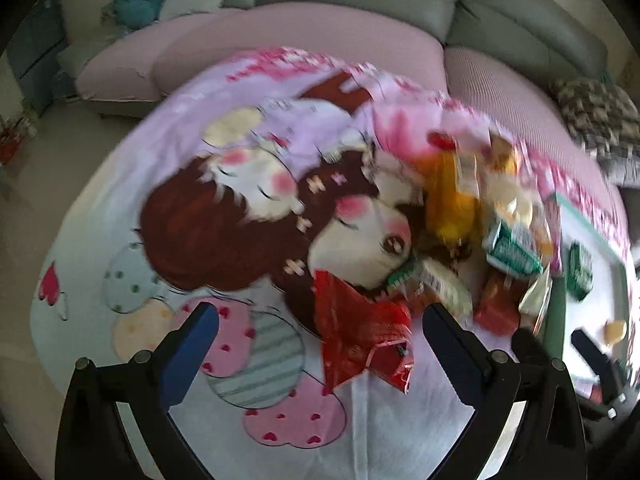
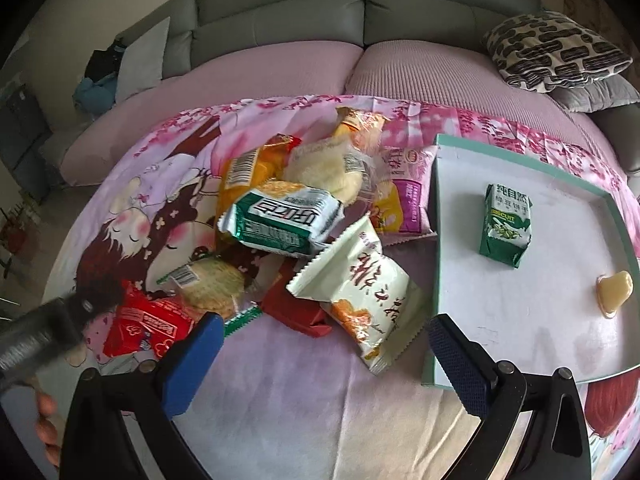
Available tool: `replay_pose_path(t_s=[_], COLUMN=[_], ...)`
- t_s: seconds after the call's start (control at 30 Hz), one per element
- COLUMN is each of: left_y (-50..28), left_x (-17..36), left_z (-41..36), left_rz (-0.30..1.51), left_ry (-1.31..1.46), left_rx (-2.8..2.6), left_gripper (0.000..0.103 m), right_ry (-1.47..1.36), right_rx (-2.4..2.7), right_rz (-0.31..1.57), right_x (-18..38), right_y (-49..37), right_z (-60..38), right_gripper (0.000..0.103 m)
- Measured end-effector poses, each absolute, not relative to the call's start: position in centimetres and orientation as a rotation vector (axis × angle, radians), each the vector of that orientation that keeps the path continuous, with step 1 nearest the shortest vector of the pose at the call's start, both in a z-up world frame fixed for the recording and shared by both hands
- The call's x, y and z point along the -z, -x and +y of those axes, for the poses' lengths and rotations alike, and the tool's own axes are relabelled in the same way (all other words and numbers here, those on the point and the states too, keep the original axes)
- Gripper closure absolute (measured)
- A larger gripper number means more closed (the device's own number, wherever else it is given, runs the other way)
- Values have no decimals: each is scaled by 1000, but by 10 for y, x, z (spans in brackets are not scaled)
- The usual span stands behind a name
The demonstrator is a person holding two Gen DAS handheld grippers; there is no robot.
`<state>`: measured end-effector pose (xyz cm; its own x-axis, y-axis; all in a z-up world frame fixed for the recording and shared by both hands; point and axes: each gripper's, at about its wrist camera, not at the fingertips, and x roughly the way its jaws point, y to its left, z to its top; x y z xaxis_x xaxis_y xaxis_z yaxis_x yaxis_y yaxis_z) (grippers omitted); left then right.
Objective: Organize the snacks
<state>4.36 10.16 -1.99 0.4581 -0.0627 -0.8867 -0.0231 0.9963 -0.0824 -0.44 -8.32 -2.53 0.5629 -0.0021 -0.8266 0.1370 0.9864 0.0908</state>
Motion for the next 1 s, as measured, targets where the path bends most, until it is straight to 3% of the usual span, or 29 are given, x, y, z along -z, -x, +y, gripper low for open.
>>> replay_pose_path(t_s=[0.7, 0.87, 1.0], left_y=[-60, -61, -59], left_x=[61, 59, 60], left_z=[80, 86, 86], left_rz=[1186, 1186, 1193], left_ry=[32, 68, 79], left_rx=[43, 47, 50], left_gripper=[2, 9, 11], right_ry=[-117, -41, -3], right_rx=[121, 79, 64], right_rz=[915, 892, 916], right_x=[23, 26, 36], right_y=[3, -4, -10], right_z=[-108, -93, -87], right_gripper=[0, 13, 18])
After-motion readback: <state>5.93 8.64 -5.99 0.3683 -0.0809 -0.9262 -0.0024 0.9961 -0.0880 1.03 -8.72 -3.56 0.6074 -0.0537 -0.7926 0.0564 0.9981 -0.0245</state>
